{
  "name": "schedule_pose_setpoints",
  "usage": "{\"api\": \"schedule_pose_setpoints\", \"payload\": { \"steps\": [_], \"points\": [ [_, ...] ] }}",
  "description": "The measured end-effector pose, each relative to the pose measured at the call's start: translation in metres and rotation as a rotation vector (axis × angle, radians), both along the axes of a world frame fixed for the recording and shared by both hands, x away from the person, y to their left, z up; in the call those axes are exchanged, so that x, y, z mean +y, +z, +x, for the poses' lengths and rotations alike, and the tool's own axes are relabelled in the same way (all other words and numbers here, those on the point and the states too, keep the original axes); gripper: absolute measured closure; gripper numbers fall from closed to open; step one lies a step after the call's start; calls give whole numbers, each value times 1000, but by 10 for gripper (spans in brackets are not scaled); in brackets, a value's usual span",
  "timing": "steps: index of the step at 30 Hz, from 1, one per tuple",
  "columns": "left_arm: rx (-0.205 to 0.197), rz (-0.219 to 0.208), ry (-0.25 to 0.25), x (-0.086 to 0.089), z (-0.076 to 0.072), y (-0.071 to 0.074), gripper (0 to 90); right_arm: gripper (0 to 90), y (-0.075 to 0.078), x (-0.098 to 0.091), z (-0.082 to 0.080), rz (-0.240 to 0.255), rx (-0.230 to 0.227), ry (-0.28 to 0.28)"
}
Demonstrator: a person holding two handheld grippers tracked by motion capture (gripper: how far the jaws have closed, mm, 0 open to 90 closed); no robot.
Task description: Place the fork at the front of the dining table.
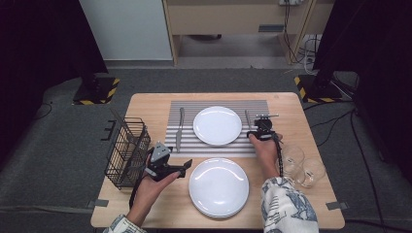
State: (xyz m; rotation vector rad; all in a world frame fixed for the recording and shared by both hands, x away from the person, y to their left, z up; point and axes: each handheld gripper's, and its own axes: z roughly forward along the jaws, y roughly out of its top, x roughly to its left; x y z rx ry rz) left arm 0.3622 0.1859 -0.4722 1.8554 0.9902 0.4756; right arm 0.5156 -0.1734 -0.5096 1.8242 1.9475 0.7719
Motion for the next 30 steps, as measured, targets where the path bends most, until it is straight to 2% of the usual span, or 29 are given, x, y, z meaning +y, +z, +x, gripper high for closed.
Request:
{"api": "schedule_pose_setpoints", "payload": {
  "steps": [11, 13, 21, 28, 30],
  "points": [
    [-5, 5, 0, -1, -2, 0, 57, 372, 11, -7, -6, 28, -50, -5],
    [-8, 7, -2, -2, -2, 1, 56, 334, 14, -9, -8, 40, -71, -5],
    [-15, 14, -4, -4, -5, 0, 48, 197, 22, -10, -18, 36, -163, -9],
    [-17, 30, -5, -5, -6, -1, 45, 129, 23, -12, -24, 48, -165, 2],
    [-23, 32, -2, -4, -7, 0, 45, 104, 20, -11, -29, 51, -168, 23]
  ]
}}
